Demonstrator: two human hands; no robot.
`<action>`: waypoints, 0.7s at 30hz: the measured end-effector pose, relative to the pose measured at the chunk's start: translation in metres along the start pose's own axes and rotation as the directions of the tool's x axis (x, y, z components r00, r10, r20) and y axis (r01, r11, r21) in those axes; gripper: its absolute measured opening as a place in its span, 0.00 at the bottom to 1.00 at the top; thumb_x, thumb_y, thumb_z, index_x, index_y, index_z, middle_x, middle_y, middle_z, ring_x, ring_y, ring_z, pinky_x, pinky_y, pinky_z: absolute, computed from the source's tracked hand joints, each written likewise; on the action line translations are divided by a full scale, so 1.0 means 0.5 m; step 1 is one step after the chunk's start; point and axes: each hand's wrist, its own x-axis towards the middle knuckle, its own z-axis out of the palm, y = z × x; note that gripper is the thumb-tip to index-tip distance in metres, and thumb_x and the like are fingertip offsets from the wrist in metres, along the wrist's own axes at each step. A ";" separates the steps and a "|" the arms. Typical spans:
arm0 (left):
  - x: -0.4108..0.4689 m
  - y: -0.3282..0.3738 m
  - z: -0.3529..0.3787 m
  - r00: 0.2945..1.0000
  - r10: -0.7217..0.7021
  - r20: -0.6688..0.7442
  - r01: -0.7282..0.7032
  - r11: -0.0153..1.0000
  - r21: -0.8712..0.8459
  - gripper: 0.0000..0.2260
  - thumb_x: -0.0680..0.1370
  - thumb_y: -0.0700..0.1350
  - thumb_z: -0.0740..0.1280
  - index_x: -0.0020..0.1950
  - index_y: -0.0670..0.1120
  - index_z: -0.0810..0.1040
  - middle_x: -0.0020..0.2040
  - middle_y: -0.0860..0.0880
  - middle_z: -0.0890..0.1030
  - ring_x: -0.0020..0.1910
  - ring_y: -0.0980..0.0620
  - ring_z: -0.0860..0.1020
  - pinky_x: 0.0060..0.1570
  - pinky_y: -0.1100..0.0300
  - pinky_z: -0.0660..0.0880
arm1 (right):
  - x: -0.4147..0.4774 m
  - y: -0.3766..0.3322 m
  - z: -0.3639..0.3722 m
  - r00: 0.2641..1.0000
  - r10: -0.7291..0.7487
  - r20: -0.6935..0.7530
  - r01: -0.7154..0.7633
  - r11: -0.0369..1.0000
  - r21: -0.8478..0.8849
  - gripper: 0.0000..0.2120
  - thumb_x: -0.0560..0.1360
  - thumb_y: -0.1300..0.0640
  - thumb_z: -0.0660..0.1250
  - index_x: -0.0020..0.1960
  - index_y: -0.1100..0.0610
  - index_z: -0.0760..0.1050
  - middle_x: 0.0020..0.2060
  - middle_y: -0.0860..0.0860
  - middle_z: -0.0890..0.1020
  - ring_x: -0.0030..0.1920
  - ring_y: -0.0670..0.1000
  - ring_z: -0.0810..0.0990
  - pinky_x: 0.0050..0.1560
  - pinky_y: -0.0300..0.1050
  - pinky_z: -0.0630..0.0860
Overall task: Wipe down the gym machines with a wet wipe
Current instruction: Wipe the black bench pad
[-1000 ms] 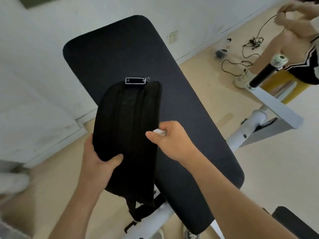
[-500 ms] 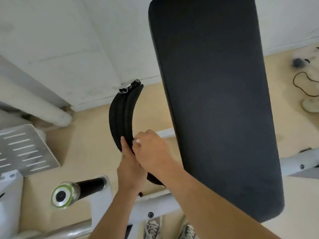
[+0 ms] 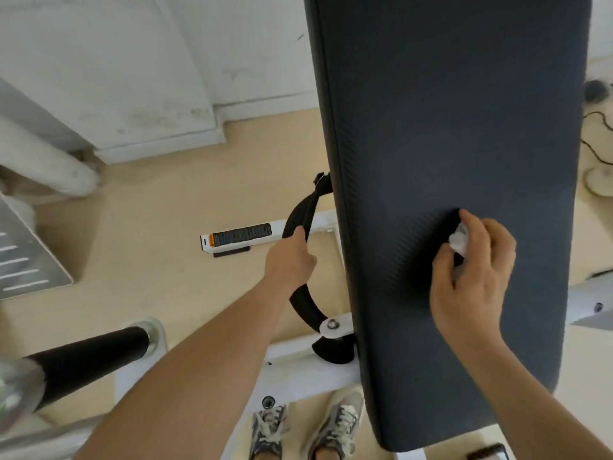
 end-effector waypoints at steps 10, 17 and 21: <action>-0.020 -0.047 0.137 0.853 -0.040 0.520 0.193 0.951 -0.243 0.19 0.80 0.38 0.58 0.71 0.42 0.70 0.52 0.50 0.71 0.49 0.52 0.70 0.51 0.57 0.73 | -0.052 0.013 0.018 0.988 -0.074 0.138 0.090 0.989 -0.118 0.27 0.82 0.57 0.51 0.79 0.53 0.47 0.78 0.48 0.49 0.77 0.43 0.47 0.75 0.42 0.50; -0.127 -0.020 0.089 0.869 -0.161 0.468 0.469 0.571 -0.674 0.17 0.80 0.33 0.57 0.66 0.44 0.74 0.49 0.48 0.78 0.40 0.54 0.76 0.37 0.67 0.74 | -0.066 0.036 0.003 0.979 0.139 0.148 -0.111 0.977 -0.183 0.28 0.82 0.48 0.45 0.79 0.53 0.41 0.79 0.48 0.46 0.78 0.44 0.43 0.77 0.54 0.48; -0.185 0.054 -0.044 0.986 -0.162 -0.034 0.053 0.502 -0.863 0.15 0.77 0.31 0.59 0.51 0.47 0.80 0.44 0.51 0.82 0.46 0.52 0.80 0.47 0.60 0.78 | -0.127 -0.029 0.036 0.947 0.272 0.169 -0.240 0.952 -0.189 0.31 0.82 0.44 0.43 0.79 0.56 0.38 0.78 0.51 0.40 0.77 0.47 0.37 0.77 0.57 0.45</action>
